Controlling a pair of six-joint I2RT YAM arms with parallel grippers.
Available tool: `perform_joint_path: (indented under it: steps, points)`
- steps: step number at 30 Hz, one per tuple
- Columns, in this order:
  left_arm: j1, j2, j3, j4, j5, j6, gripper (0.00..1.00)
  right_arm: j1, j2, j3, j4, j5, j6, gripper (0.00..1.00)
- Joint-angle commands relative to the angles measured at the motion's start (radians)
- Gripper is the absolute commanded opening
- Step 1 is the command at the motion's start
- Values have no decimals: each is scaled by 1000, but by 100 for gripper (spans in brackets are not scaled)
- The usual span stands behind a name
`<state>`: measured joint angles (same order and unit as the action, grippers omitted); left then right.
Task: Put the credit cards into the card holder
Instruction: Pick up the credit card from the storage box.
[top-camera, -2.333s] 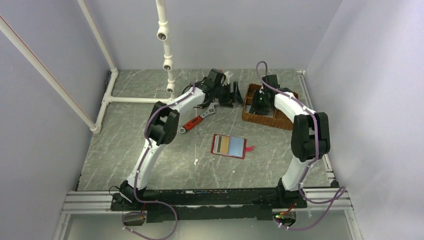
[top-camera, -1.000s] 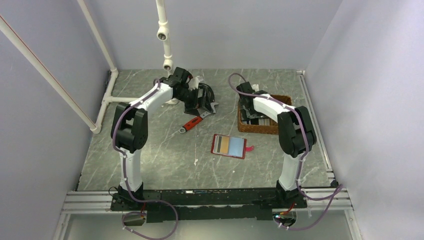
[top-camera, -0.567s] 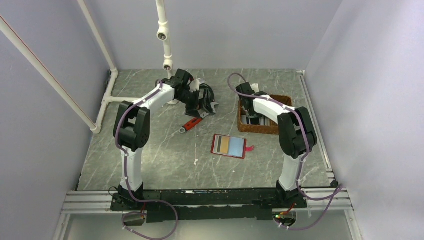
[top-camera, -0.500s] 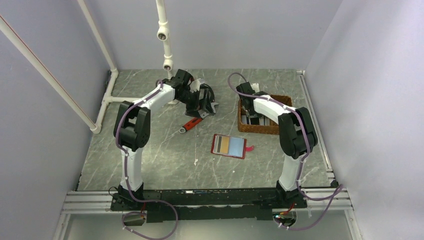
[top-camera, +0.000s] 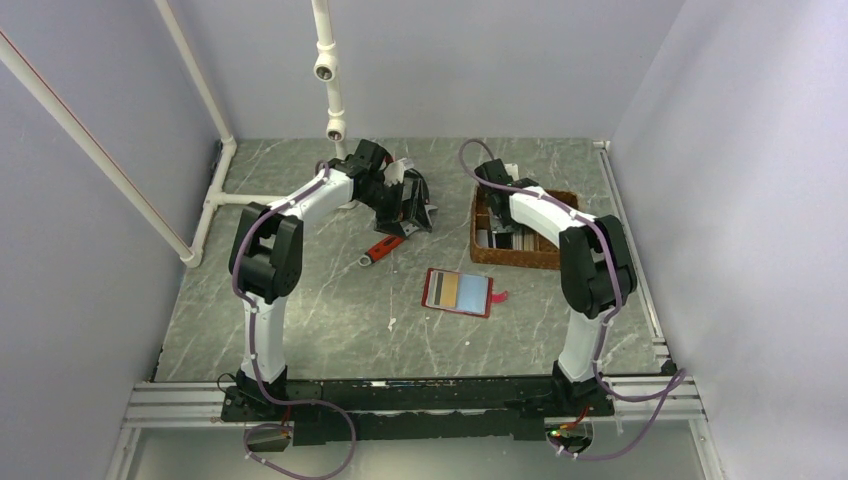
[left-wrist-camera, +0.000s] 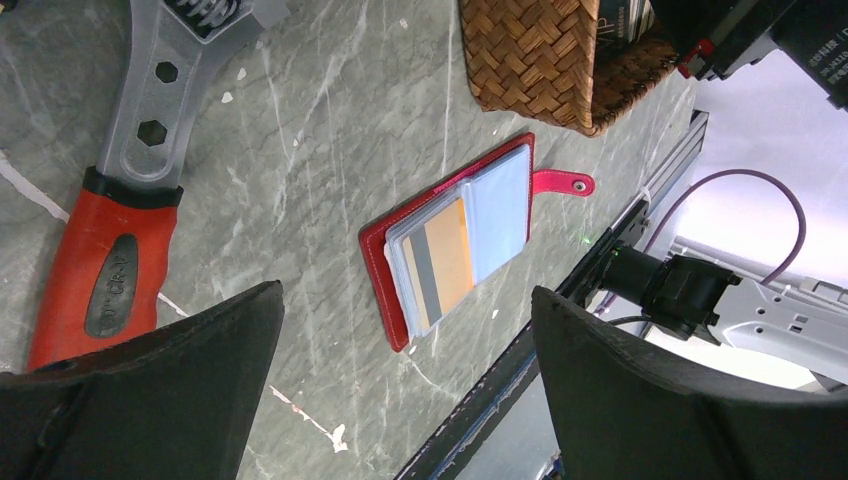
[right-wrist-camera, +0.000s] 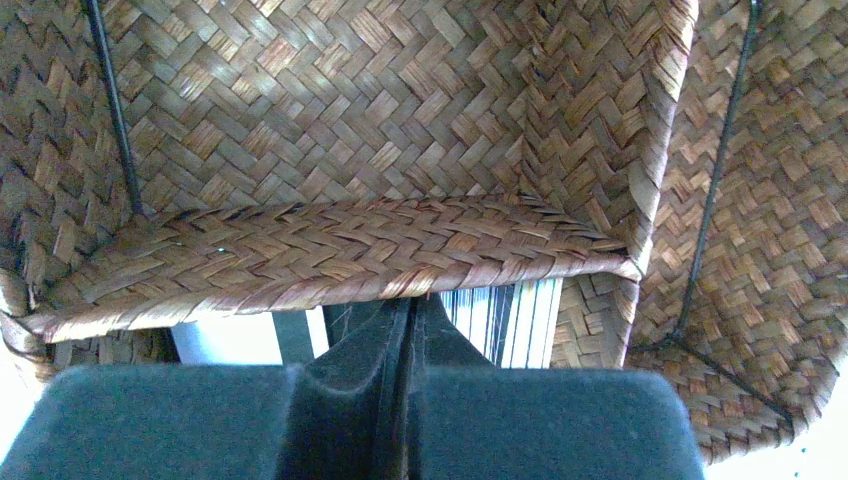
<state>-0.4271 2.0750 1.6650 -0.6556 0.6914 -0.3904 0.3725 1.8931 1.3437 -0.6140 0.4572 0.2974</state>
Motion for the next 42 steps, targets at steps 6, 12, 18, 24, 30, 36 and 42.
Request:
perform_joint_path:
  steps: [6, 12, 18, 24, 30, 36, 42]
  points:
    - [-6, -9, 26, 27, 35, -9, 99, -24, -32, -45, 34, -303, 78, 0]
    - [-14, 30, 10, 112, 123, -50, 99, -90, -82, -97, 113, -478, 119, 0]
    - [-34, 115, 22, 217, 232, -138, 99, -157, -112, -186, 218, -644, 154, 0]
    - [-59, 216, 87, 344, 322, -248, 99, -201, -127, -240, 290, -779, 165, 0]
    - [-85, 283, 120, 415, 346, -327, 94, -237, -131, -291, 356, -897, 160, 12]
    - [-97, 308, 142, 433, 341, -359, 91, -238, -123, -306, 380, -929, 149, 9]
    - [-101, 321, 164, 428, 333, -368, 92, -238, -221, -217, 245, -701, 106, 0]
